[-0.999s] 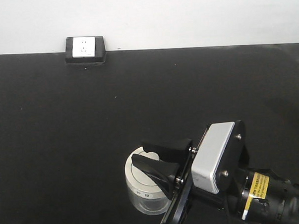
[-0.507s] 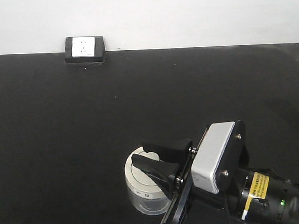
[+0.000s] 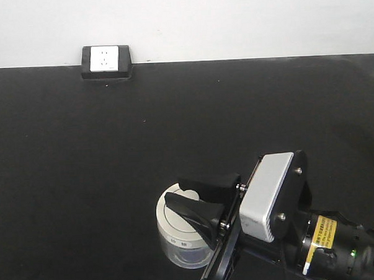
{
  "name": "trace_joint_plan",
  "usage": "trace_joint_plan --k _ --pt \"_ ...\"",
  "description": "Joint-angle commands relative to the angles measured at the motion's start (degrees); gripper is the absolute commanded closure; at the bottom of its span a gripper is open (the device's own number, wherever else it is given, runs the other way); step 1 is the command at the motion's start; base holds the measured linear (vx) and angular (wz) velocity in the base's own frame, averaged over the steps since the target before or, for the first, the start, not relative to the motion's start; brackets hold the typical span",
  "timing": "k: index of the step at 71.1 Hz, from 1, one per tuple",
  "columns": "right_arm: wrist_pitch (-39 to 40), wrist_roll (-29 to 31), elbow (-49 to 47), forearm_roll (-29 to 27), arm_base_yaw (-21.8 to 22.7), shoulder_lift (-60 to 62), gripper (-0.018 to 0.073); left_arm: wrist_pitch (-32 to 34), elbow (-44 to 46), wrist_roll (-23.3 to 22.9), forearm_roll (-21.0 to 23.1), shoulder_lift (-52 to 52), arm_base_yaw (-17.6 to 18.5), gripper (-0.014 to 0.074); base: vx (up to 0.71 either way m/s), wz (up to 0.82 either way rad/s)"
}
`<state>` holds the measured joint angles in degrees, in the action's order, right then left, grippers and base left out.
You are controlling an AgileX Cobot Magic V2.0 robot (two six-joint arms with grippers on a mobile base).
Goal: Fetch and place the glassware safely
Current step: 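Hold the jar in the right gripper above the bench edge, then extend the right arm forward over the bench carrying the jar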
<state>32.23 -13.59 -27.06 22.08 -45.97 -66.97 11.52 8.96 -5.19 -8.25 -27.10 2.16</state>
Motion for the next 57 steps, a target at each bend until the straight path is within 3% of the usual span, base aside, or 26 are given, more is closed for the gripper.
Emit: trace_joint_plan --k 1,35,57 --pt "5.8 0.0 -1.6 -0.6 -0.1 1.4 0.0563 4.1 1.5 -0.5 0.4 -0.1 -0.2 0.0603 0.00 0.00" --pt "9.0 1.7 -1.6 -3.1 0.8 -0.4 0.0560 4.1 1.5 -0.5 0.4 -0.1 -0.2 0.0603 0.00 0.00" --pt "16.8 1.6 -1.7 -1.6 9.2 -6.1 0.0560 4.1 1.5 -0.5 0.4 -0.1 -0.2 0.0603 0.00 0.00"
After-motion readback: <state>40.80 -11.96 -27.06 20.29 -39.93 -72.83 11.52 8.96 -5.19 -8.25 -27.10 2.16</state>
